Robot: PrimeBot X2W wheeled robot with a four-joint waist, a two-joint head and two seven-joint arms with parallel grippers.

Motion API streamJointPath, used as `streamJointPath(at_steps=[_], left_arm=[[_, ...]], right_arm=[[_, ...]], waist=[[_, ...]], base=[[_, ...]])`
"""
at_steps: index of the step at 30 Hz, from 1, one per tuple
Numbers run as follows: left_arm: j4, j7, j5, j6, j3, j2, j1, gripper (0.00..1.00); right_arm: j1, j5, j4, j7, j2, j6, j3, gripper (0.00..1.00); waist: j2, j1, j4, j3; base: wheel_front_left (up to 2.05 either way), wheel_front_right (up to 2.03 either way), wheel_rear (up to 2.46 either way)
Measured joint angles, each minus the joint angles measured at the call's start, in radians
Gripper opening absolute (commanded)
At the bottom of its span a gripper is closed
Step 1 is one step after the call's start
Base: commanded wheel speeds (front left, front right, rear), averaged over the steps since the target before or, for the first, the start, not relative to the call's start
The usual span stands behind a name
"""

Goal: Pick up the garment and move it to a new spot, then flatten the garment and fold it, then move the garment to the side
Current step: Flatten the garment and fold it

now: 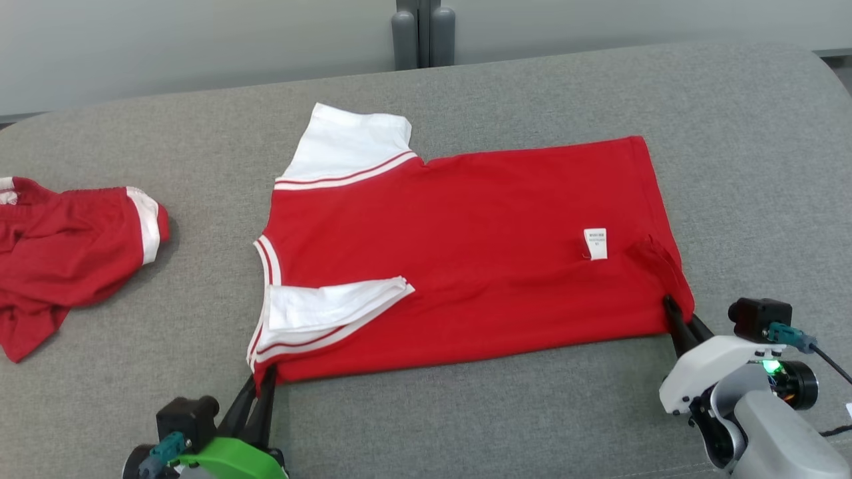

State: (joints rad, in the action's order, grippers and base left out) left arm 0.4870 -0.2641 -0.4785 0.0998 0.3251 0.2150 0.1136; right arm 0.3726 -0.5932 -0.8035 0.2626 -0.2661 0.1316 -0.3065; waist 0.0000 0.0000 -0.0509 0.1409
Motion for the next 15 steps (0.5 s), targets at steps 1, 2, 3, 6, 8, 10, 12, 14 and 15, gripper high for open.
streamJointPath(at_steps=[1, 2, 3, 6, 8, 10, 12, 14, 15], left_arm=[[-0.013, 0.0, 0.002, -0.006, -0.001, -0.001, -0.016, 0.0], [-0.028, 0.0, 0.003, -0.015, -0.002, -0.002, -0.037, 0.0], [-0.038, 0.0, 0.002, -0.021, -0.003, -0.005, -0.057, 0.0], [-0.066, 0.0, 0.0, -0.031, -0.002, -0.007, -0.101, 0.0], [-0.082, 0.0, -0.001, -0.035, 0.0, -0.007, -0.121, 0.0], [-0.092, 0.003, -0.004, -0.035, 0.002, -0.003, -0.141, 0.0], [-0.098, 0.008, -0.005, -0.038, 0.004, -0.002, -0.15, 0.01], [-0.102, 0.008, -0.004, -0.04, 0.006, -0.002, -0.152, 1.0], [-0.103, 0.008, -0.004, -0.043, 0.006, -0.001, -0.152, 1.0]], right_arm=[[-0.015, -0.003, 0.013, 0.0, -0.003, 0.0, 0.0, 0.0], [-0.035, -0.005, 0.031, 0.0, -0.006, 0.0, 0.002, 0.0], [-0.054, -0.01, 0.048, 0.0, -0.008, 0.0, 0.004, 0.0], [-0.111, -0.022, 0.095, 0.0, -0.015, 0.0, 0.012, 0.0], [-0.146, -0.024, 0.119, 0.0, -0.022, 0.0, 0.02, 0.0], [-0.176, -0.024, 0.141, -0.004, -0.026, 0.0, 0.031, 0.0], [-0.196, -0.024, 0.157, -0.016, -0.025, 0.0, 0.046, 0.0], [-0.206, -0.019, 0.166, -0.025, -0.021, 0.0, 0.056, 0.93], [-0.207, -0.014, 0.169, -0.028, -0.019, 0.0, 0.064, 1.0]], waist=[[0.0, 0.0, 0.0, -0.005], [0.0, 0.0, -0.001, -0.011], [0.0, 0.0, -0.001, -0.016], [0.0, 0.0, -0.001, -0.027], [0.0, 0.0, 0.0, -0.03], [0.0, 0.0, 0.001, -0.032], [0.0, 0.0, 0.0, -0.033], [0.0, 0.0, -0.003, -0.033], [0.0, 0.0, -0.004, -0.033]], base=[[0.0, 0.0, 0.0], [0.0, 0.0, 0.0], [0.0, 0.0, 0.0], [0.0, 0.0, 0.0], [0.0, 0.0, 0.0], [0.0, 0.0, 0.0], [0.0, 0.0, 0.0], [0.0, 0.0, 0.0], [0.0, 0.0, 0.0]])
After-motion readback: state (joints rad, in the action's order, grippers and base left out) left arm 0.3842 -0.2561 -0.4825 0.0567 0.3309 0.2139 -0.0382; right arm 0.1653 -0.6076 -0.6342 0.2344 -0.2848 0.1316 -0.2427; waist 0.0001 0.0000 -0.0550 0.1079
